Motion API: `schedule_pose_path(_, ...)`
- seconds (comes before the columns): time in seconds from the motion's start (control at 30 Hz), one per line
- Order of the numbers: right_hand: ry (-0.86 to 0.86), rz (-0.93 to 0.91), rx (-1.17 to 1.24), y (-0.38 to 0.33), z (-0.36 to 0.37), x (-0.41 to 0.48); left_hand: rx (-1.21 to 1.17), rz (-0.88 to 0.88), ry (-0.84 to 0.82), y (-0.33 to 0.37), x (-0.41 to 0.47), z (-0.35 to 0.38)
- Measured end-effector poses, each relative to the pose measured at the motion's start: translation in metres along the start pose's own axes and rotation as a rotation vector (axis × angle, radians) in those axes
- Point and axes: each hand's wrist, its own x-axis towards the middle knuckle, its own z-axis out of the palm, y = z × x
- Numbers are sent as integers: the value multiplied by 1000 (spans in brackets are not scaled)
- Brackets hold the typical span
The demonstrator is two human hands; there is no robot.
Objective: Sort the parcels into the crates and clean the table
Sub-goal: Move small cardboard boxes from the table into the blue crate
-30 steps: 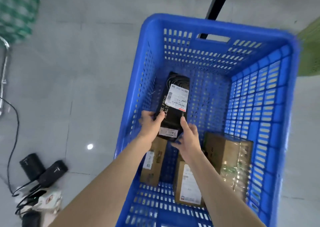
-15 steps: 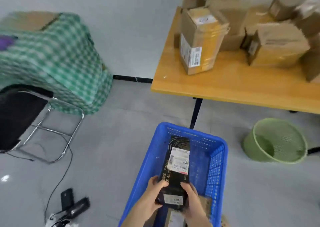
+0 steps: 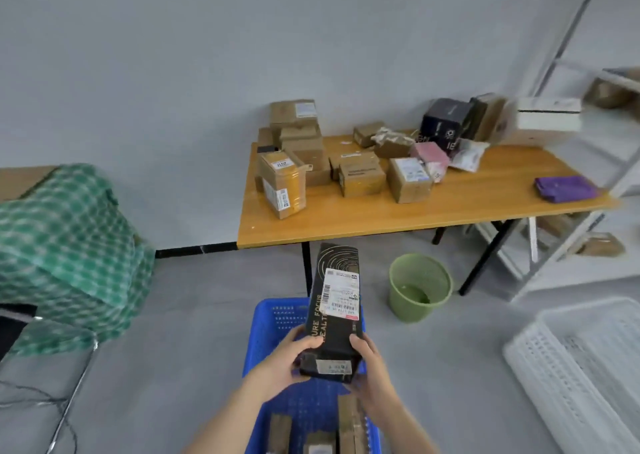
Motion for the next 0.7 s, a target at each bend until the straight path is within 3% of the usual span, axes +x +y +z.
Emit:
schedule_pose_path(0.33,217,-155,20,-75,-90,-71,165,18,-261,35,-19,131)
schedule_pose_path(0.7,302,-123,123,-178,-281,-88,412,18,-357,57,56,359)
